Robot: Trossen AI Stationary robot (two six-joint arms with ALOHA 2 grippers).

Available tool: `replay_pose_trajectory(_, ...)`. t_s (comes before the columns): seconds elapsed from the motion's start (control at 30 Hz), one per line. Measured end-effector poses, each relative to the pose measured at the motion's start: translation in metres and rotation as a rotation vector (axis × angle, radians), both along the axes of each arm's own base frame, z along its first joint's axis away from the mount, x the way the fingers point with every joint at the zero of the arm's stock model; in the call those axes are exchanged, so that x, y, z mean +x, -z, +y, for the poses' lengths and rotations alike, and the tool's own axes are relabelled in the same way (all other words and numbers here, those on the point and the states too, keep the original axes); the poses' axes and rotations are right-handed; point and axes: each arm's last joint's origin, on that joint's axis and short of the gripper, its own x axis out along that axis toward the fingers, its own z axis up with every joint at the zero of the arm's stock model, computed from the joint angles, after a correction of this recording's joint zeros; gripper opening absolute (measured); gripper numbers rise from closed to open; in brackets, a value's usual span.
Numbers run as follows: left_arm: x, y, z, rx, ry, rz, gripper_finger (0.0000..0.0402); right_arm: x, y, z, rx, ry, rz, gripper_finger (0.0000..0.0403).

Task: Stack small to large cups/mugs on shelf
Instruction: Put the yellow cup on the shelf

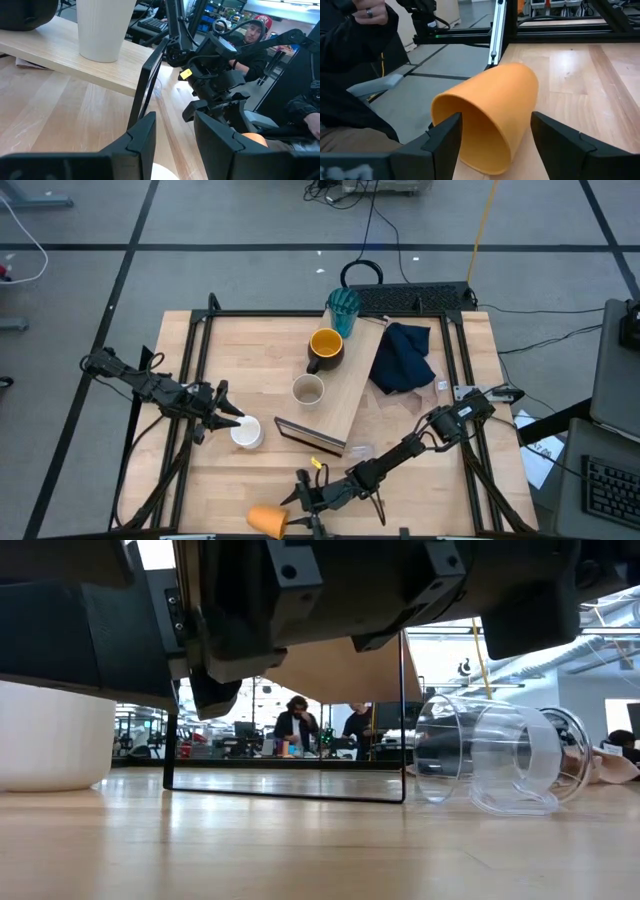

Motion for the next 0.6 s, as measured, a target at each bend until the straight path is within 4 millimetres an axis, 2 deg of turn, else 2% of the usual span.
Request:
replay_pose_trajectory(0.17,0.0000,0.0000,0.0000,0.000,0.000,0.000,0.0134,0.0015,-0.0002,-0.0026,0.001,0.006,-0.001,0.0212)
replay_pose_trajectory(0.6,0.0000,0.0000,0.0000,0.004,0.000,-0.001,0.0134,0.0016,-0.0010,-0.0026,0.004,0.006,-0.005,0.0129)
